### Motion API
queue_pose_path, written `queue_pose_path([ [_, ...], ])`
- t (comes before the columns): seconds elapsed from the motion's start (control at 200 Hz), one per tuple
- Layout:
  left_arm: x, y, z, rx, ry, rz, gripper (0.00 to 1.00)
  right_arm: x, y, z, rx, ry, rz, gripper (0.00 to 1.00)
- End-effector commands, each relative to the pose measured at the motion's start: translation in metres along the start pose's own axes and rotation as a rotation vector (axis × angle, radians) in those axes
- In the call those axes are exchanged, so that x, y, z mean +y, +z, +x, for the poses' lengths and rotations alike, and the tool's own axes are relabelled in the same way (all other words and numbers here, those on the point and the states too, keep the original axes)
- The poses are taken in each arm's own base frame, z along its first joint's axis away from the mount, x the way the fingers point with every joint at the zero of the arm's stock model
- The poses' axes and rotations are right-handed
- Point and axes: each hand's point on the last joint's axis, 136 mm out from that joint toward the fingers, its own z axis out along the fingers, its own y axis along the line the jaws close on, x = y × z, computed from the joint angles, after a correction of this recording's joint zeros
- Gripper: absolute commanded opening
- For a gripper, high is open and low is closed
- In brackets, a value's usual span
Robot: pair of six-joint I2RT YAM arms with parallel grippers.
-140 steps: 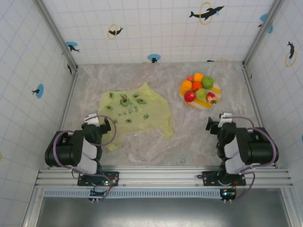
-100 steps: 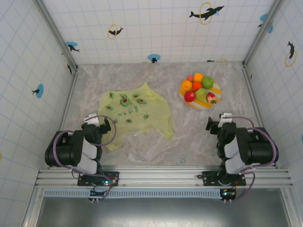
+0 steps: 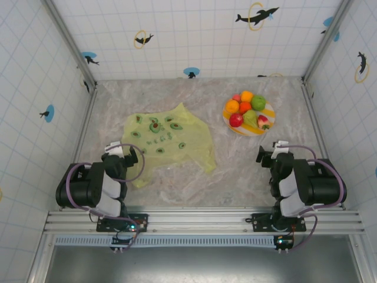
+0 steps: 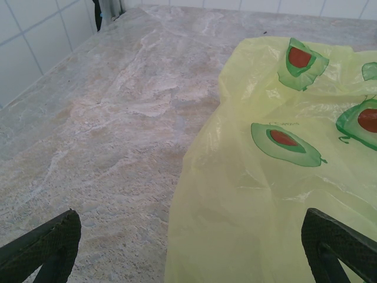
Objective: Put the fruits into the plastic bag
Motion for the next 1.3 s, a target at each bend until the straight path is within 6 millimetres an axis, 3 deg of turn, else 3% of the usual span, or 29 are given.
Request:
queue_pose_path([
  [0.0,0.000,-0.002,-0.005,-0.026,-0.015,0.009,0.98,0.001,-0.002,-0.011,-0.046,-0.003,-0.002,0.99],
  [0.345,0.001,-0.003,-0.007,-0.033,-0.016,0.004,0.98,-0.002,-0.003,-0.012,-0.056,-0.006,0.025,1.00],
  [0.51,0.017,-0.006,-0.015,-0.029,-0.058,-0.090,0.98,-0.009,-0.016,-0.030,-0.108,-0.024,0.107,1.00],
  [0.641,0.046,-0.011,-0.029,0.000,-0.280,-0.274,0.98,-0.033,-0.029,-0.056,-0.168,0.154,0.222,1.00],
  [0.751,0.046,-0.015,-0.045,0.038,-0.497,-0.304,0.98,-0.042,-0.037,-0.079,-0.191,0.344,0.244,0.99],
  [0.856,0.014,-0.014,-0.062,0.108,-0.653,-0.138,0.98,-0.002,-0.037,-0.096,-0.161,0.397,0.024,0.98],
  [0.961,-0.037,-0.017,-0.072,0.198,-0.770,0.138,0.98,0.066,-0.036,-0.093,-0.050,0.328,-0.190,0.95],
  [1.056,-0.069,-0.025,-0.071,0.294,-0.772,0.271,0.98,0.136,-0.047,-0.072,0.081,0.129,-0.365,0.95],
  [1.156,-0.084,-0.033,-0.068,0.375,-0.657,0.280,0.98,0.195,-0.074,-0.046,0.163,-0.056,-0.563,0.96],
  [1.216,-0.087,-0.037,-0.070,0.394,-0.583,0.272,0.98,0.217,-0.089,-0.026,0.207,-0.136,-0.649,0.97],
  [1.296,-0.089,-0.039,-0.072,0.397,-0.538,0.272,0.98,0.227,-0.096,-0.002,0.249,-0.211,-0.669,0.99],
])
